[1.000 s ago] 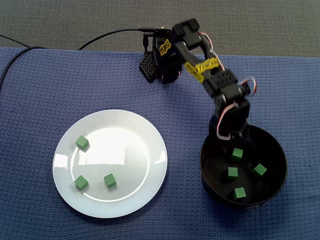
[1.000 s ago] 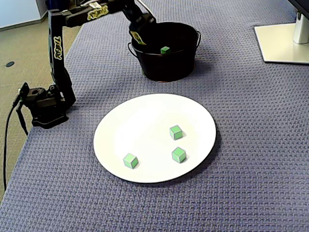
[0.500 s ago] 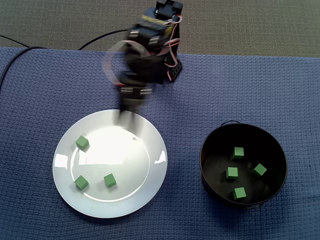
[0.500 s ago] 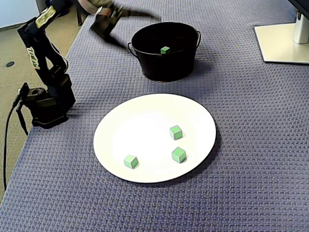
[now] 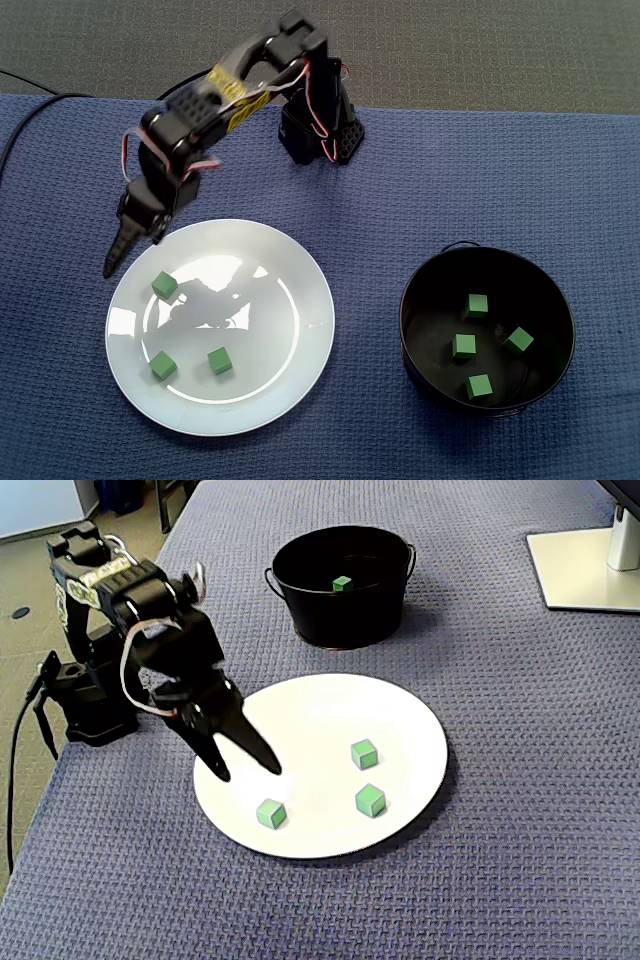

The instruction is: Pick up the items on the white plate and put them in the black container.

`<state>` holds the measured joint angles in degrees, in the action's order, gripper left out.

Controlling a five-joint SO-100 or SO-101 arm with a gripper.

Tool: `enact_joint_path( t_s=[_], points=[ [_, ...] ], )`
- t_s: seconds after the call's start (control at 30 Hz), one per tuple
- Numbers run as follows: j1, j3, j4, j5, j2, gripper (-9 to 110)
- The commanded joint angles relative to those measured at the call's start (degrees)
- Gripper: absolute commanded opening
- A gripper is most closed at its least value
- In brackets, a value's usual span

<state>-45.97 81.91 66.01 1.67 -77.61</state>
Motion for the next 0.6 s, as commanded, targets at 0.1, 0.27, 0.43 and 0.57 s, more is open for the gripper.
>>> enact_joint_path(
  t_s=[0.1, 0.27, 0.43, 0.57],
  points=[
    [1.76, -11.43, 8.00, -4.66, 10.55, 45],
    [1.58, -18.90, 11.07, -4.66, 17.49, 45],
    [1.41, -28.12, 15.73, -4.04, 24.70, 44],
    [1.41, -31.64, 15.91, -3.25, 28.13, 42]
  ],
)
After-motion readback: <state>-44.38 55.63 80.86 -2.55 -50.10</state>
